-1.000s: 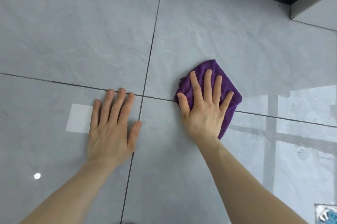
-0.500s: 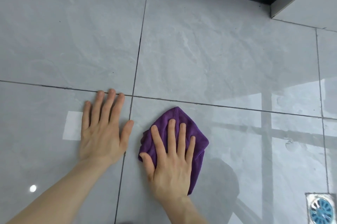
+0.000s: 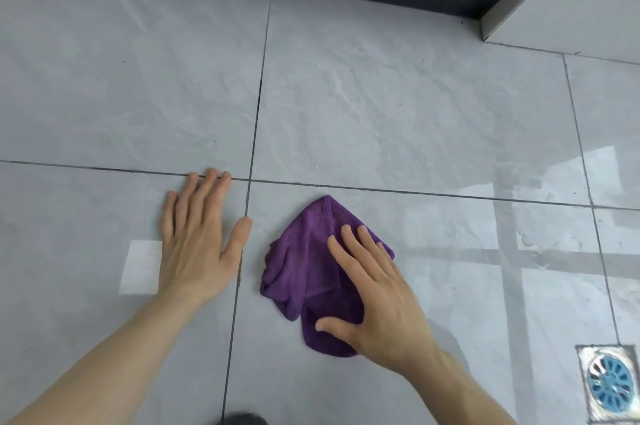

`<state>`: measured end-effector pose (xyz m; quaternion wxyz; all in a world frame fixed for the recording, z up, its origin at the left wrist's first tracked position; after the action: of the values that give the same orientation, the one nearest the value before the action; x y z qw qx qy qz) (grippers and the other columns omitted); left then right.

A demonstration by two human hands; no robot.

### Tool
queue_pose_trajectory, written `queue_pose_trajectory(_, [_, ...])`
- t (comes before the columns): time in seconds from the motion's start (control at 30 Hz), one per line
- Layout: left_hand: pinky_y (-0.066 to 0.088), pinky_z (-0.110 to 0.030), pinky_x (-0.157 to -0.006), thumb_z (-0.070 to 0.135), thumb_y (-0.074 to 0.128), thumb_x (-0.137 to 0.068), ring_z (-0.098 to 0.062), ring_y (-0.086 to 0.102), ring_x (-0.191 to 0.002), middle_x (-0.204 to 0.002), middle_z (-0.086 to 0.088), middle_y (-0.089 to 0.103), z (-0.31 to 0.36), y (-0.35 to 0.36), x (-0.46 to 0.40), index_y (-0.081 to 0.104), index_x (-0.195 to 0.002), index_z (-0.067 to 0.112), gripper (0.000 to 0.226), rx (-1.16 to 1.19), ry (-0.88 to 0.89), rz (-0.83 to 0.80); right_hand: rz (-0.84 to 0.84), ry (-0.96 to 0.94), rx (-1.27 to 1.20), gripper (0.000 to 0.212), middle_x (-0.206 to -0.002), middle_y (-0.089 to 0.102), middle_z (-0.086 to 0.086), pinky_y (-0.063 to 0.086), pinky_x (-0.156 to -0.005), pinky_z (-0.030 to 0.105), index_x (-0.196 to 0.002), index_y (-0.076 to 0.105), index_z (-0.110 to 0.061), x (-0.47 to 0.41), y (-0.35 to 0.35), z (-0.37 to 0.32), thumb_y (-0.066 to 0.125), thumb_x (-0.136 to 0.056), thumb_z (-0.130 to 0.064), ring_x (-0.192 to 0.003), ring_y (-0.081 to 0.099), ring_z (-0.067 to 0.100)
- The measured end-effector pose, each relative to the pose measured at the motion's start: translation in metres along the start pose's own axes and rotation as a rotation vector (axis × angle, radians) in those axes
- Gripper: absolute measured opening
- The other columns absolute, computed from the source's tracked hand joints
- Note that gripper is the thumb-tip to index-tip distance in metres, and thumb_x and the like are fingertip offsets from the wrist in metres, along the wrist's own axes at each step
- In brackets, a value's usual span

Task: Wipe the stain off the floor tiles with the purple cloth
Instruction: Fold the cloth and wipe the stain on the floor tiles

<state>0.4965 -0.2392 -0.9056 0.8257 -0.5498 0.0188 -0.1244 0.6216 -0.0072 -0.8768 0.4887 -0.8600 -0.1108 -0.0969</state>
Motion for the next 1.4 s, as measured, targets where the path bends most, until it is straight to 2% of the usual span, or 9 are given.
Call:
queue_pose_trajectory(0.1, [0.007, -0.042, -0.126, 0.065, 0.045, -0.089, -0.016, 0.011, -0.156, -0.167, 0.006, 0.021, 0.031, -0.013, 0.001, 0.019, -0.158, 0.029, 0.081, 0.1, 0.19, -0.035, -0.106, -0.055, 0.084, 0.121, -0.17, -0.002, -0.013, 0.014, -0.127, 0.045, -0.159, 0.004, -0.04, 0.0, -0.001, 0.009, 0.075, -0.065, -0.069, -0.155, -0.013, 0.009])
queue_pose_trajectory(0.3, [-0.004, -0.024, -0.125, 0.06, 0.061, -0.078, 0.001, -0.015, -0.152, -0.168, 0.019, -0.003, 0.097, 0.013, 0.03, 0.004, -0.159, 0.038, 0.101, -0.069, 0.635, -0.477, -0.104, -0.075, 0.113, 0.127, -0.17, -0.001, -0.013, 0.012, -0.127, 0.039, -0.16, 0.008, -0.035, -0.002, 0.001, 0.009, 0.08, -0.061, -0.065, -0.155, -0.013, 0.008])
queue_pose_trajectory(0.4, [0.002, -0.022, -0.122, 0.055, 0.066, -0.081, 0.0, -0.006, -0.154, -0.168, 0.02, 0.002, 0.104, -0.001, 0.042, 0.008, -0.16, 0.035, 0.099, -0.133, 0.623, -0.446, -0.037, -0.077, 0.096, 0.124, -0.17, 0.007, -0.012, 0.014, -0.125, 0.036, -0.159, 0.017, -0.034, 0.011, -0.01, 0.006, 0.082, -0.059, -0.065, -0.157, -0.004, 0.01])
queue_pose_trajectory(0.5, [0.025, -0.026, -0.119, 0.052, 0.075, -0.078, -0.008, 0.027, -0.151, -0.163, 0.014, 0.031, 0.098, -0.015, 0.05, 0.037, -0.154, 0.028, 0.088, -0.157, 0.593, -0.352, -0.027, -0.103, 0.102, 0.114, -0.167, 0.019, -0.013, 0.015, -0.122, 0.03, -0.156, 0.031, -0.033, 0.008, -0.006, 0.002, 0.084, -0.059, -0.061, -0.156, 0.008, 0.01])
queue_pose_trajectory(0.63, [0.056, -0.033, -0.095, 0.032, 0.093, -0.063, -0.019, 0.067, -0.119, -0.126, 0.004, 0.072, 0.093, -0.014, 0.067, 0.071, -0.122, 0.019, 0.065, -0.195, 0.556, -0.23, 0.015, -0.129, 0.078, 0.091, -0.157, 0.042, -0.017, 0.033, -0.117, 0.028, -0.146, 0.05, -0.034, 0.005, -0.004, -0.011, 0.086, -0.064, -0.048, -0.15, 0.03, 0.009])
queue_pose_trajectory(0.83, [0.053, -0.033, -0.075, 0.011, 0.09, -0.059, -0.021, 0.064, -0.078, -0.093, 0.004, 0.07, 0.072, -0.008, 0.113, 0.07, -0.122, 0.017, 0.067, -0.279, 0.486, -0.073, 0.052, -0.183, 0.01, 0.066, -0.13, 0.068, -0.017, 0.054, -0.094, 0.029, -0.133, 0.063, -0.029, 0.035, 0.013, -0.038, 0.084, -0.071, -0.022, -0.128, 0.058, 0.012])
queue_pose_trajectory(1.1, [0.057, -0.031, -0.065, 0.019, 0.092, -0.052, -0.021, 0.062, -0.075, -0.091, 0.007, 0.066, 0.079, 0.01, 0.14, 0.072, -0.114, 0.023, 0.065, -0.216, 0.448, -0.22, 0.105, -0.146, 0.084, 0.037, -0.092, 0.07, -0.011, 0.052, -0.054, 0.032, -0.104, 0.069, -0.026, 0.054, 0.023, -0.045, 0.068, -0.074, -0.004, -0.076, 0.06, 0.018])
queue_pose_trajectory(1.3, [0.049, -0.025, -0.082, 0.051, 0.073, -0.071, 0.0, 0.06, -0.094, -0.11, 0.027, 0.06, 0.077, 0.007, 0.121, 0.042, -0.124, 0.051, 0.061, 0.271, 0.11, -0.604, -0.139, 0.117, -0.364, 0.033, -0.08, 0.069, -0.014, 0.049, -0.06, 0.027, -0.097, 0.06, -0.032, 0.051, 0.006, -0.022, 0.058, -0.068, -0.017, -0.067, 0.059, 0.012])
queue_pose_trajectory(1.4, [0.054, -0.027, -0.081, 0.051, 0.078, -0.067, -0.002, 0.067, -0.09, -0.114, 0.026, 0.06, 0.072, -0.002, 0.095, 0.04, -0.119, 0.046, 0.065, 0.602, -0.132, -0.581, -0.015, 0.351, -0.586, 0.033, -0.089, 0.071, -0.015, 0.049, -0.059, 0.015, -0.1, 0.057, -0.035, 0.041, -0.015, 0.005, 0.065, -0.074, -0.016, -0.076, 0.066, 0.006])
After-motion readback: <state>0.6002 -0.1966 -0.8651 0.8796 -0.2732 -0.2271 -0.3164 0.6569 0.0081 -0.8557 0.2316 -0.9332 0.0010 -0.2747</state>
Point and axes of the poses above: each hand's wrist, its own x-axis away from the middle knuckle, its own y-axis out of the palm, z = x × y, the point moved 6 cm from there along -x, towards the middle knuckle
